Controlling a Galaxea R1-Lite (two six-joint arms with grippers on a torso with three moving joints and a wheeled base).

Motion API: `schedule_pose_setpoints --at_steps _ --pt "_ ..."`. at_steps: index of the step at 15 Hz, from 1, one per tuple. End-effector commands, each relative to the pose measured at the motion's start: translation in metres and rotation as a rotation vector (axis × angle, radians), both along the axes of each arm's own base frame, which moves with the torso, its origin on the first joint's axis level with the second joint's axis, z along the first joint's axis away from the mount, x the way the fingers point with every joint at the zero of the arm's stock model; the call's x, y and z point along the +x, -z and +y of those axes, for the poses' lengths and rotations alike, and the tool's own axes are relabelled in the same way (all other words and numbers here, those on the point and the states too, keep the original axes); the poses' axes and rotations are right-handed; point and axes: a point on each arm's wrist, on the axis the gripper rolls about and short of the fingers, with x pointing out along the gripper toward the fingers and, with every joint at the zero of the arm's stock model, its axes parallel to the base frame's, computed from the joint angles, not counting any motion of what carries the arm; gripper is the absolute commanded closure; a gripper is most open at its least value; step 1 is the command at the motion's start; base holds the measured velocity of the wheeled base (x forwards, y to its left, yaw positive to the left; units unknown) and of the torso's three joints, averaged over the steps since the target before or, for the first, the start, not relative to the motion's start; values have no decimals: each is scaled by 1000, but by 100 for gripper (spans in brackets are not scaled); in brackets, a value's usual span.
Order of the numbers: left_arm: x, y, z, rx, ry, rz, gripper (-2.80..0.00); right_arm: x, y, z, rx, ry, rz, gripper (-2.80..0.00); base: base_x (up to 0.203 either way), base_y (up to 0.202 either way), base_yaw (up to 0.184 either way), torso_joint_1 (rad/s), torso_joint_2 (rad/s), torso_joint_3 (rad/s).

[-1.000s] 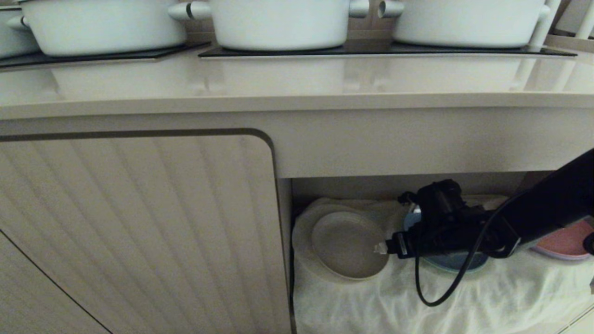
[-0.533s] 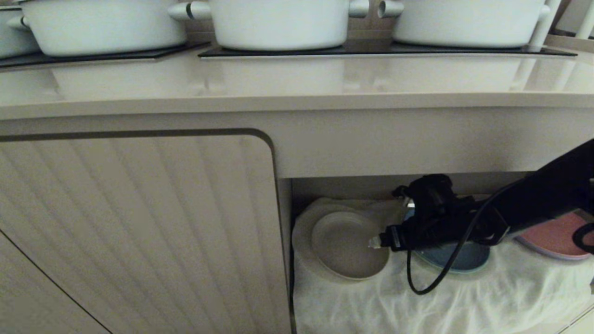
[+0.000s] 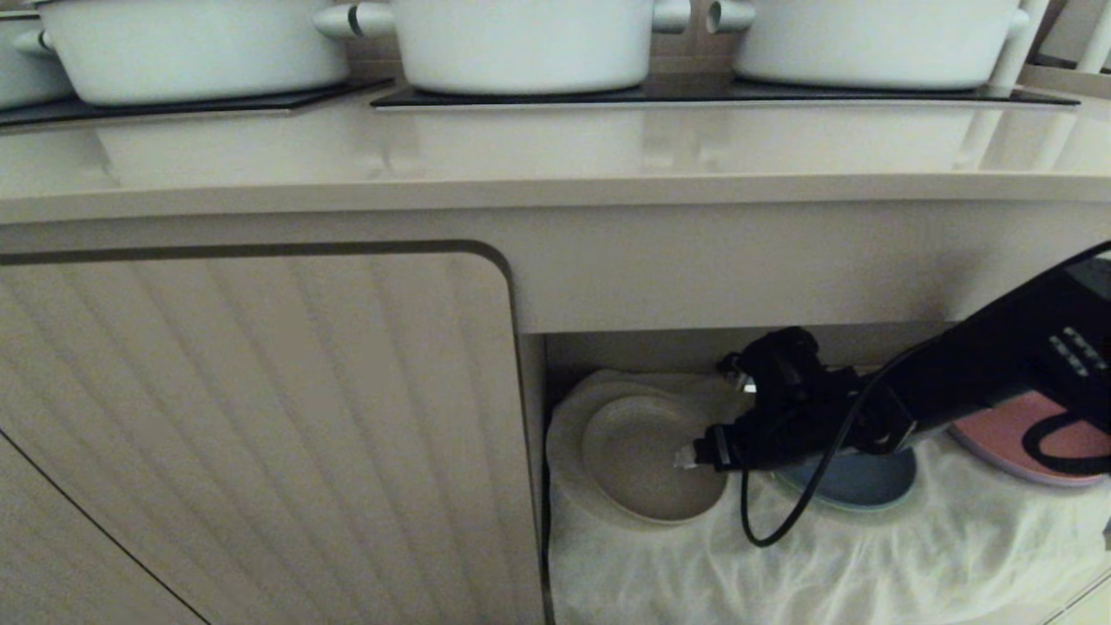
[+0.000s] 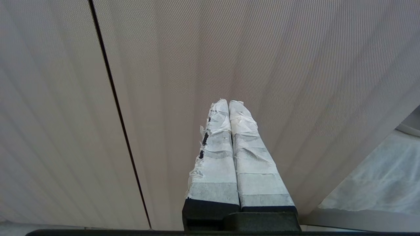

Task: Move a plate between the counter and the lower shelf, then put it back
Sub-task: Pick up the plate in the cupboard

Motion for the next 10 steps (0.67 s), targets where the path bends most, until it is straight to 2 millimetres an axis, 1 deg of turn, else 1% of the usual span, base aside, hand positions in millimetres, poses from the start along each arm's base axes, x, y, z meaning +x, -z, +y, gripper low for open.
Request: schedule_pose_setpoints --at_steps 1,4,8,10 --pt "0 0 0 -2 -1 1 0 2 5 1 -2 1 12 -280 0 0 0 0 0 0" --pt "0 0 0 -1 -1 0 0 3 9 2 -2 -1 17 -280 0 0 0 0 0 0" --pt "0 0 0 -1 -1 -1 0 5 4 8 16 5 7 -280 0 0 0 0 0 0" --pt "0 0 0 -1 -1 1 0 6 7 10 14 1 12 -280 0 0 0 0 0 0"
